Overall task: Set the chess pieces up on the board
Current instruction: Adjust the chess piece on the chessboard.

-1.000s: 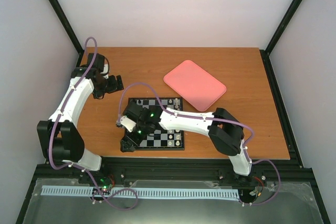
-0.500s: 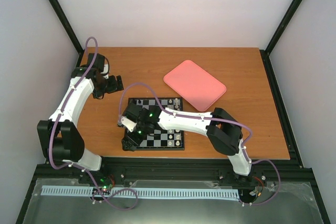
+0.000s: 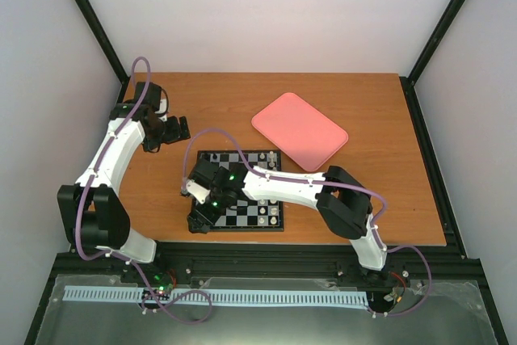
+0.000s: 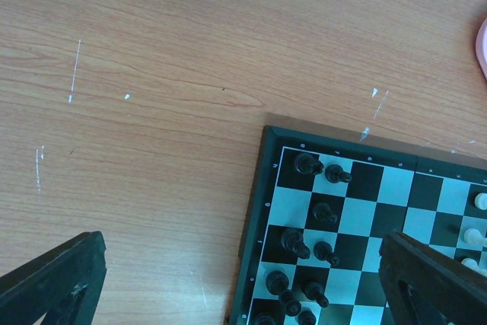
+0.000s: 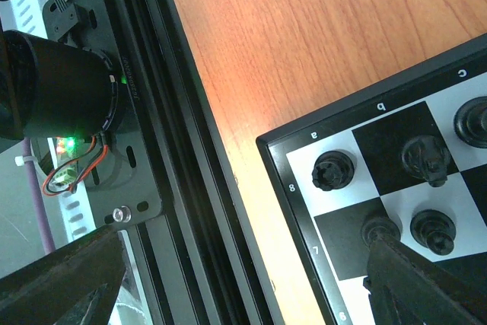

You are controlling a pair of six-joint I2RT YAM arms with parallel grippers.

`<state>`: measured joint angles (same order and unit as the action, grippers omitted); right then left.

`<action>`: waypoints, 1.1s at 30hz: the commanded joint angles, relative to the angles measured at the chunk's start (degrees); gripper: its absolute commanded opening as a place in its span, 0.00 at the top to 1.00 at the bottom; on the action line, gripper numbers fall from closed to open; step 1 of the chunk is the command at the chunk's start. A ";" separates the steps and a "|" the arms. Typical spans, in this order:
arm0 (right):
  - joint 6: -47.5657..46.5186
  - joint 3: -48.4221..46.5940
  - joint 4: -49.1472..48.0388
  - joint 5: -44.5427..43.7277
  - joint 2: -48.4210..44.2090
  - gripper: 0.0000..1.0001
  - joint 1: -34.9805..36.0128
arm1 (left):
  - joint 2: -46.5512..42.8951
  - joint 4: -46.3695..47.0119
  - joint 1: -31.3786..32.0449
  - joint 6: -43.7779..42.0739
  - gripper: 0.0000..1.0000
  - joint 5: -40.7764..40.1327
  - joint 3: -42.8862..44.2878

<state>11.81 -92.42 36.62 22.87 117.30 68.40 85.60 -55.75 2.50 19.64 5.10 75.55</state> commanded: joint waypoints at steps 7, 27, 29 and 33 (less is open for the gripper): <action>-0.99 0.55 -0.48 -1.12 1.44 0.00 0.33 | 0.16 -0.04 -0.23 -1.01 0.00 -0.45 0.56; -1.87 -0.02 0.41 -2.18 2.91 0.00 0.33 | 0.96 0.12 -0.34 -1.29 0.00 -0.45 0.83; -1.88 0.07 0.47 -1.70 2.89 0.00 0.36 | 1.04 0.02 -0.27 -1.27 0.00 -0.49 0.91; -2.17 0.47 0.73 -0.51 2.61 0.00 0.33 | 1.22 0.07 -0.30 -1.27 0.00 -0.44 0.83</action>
<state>10.92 -92.31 36.69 21.52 119.52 68.40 86.19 -55.72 2.44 19.59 5.10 75.55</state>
